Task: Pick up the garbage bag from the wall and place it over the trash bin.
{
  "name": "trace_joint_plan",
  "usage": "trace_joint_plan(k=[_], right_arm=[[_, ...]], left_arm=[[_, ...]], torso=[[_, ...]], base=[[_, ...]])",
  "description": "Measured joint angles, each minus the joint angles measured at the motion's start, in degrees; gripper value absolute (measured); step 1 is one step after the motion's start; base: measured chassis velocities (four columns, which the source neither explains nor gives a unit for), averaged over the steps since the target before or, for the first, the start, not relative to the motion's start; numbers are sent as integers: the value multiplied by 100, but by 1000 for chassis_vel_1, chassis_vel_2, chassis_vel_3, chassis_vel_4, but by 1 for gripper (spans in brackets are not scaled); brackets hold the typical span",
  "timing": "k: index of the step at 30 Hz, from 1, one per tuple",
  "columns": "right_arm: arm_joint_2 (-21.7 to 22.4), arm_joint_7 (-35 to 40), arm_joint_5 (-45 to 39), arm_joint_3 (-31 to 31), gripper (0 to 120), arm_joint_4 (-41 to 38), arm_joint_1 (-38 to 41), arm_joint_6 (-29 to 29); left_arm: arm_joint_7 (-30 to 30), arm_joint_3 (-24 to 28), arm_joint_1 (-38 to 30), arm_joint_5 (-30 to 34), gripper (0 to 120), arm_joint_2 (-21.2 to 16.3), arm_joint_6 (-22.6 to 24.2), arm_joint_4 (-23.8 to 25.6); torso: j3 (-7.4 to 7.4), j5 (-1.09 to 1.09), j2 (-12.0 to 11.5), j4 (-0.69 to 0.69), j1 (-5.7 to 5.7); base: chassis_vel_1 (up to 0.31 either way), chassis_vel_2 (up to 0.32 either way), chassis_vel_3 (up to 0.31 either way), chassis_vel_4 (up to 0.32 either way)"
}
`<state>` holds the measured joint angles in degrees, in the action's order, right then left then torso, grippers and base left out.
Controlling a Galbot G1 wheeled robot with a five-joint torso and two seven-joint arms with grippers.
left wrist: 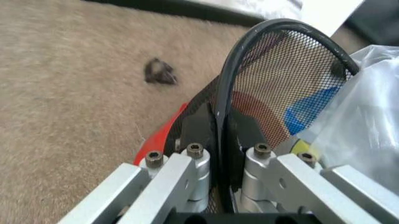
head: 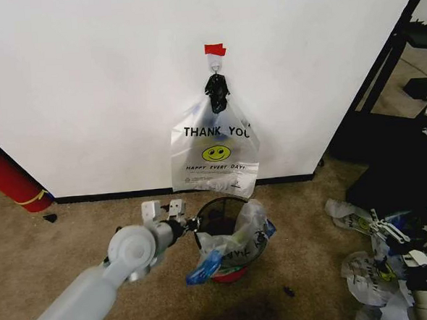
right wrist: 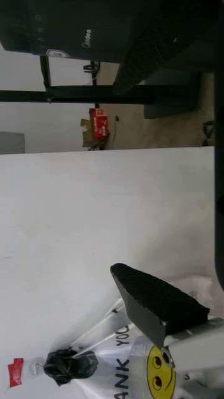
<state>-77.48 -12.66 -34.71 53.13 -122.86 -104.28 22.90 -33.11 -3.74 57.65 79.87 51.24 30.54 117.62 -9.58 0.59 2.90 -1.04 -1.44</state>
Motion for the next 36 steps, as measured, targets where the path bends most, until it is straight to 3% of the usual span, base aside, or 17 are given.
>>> trace_joint_plan(k=[5,9,14,19,25,36], right_arm=[[-18,3,91,-105,100,-5,-40,17],[-21,13,143,-159,100,-25,-61,29],[-37,21,265,-268,100,-47,-85,34],[-65,31,387,-387,100,-40,-98,56],[-64,31,431,-466,100,-11,-81,58],[-78,51,464,-455,100,-108,-76,-39]], left_arm=[[-286,-151,585,-417,3,229,-667,279],[-592,-161,1002,-916,3,738,-1418,391],[-1112,-87,1237,-1394,3,1208,-1793,341],[-1165,-76,1408,-2104,3,1283,-2101,180],[-1190,-123,1431,-2336,3,1250,-2219,70],[-1442,-227,1505,-1924,3,1353,-2149,63]], torso=[[0,0,0,1,0],[0,0,0,0,0],[0,-1,0,0,0],[0,-1,0,0,0],[0,-1,0,0,0],[0,0,0,1,0]], base=[[0,0,0,0],[0,0,0,0],[0,0,0,0],[0,0,0,0],[0,0,0,0],[0,0,0,0]])
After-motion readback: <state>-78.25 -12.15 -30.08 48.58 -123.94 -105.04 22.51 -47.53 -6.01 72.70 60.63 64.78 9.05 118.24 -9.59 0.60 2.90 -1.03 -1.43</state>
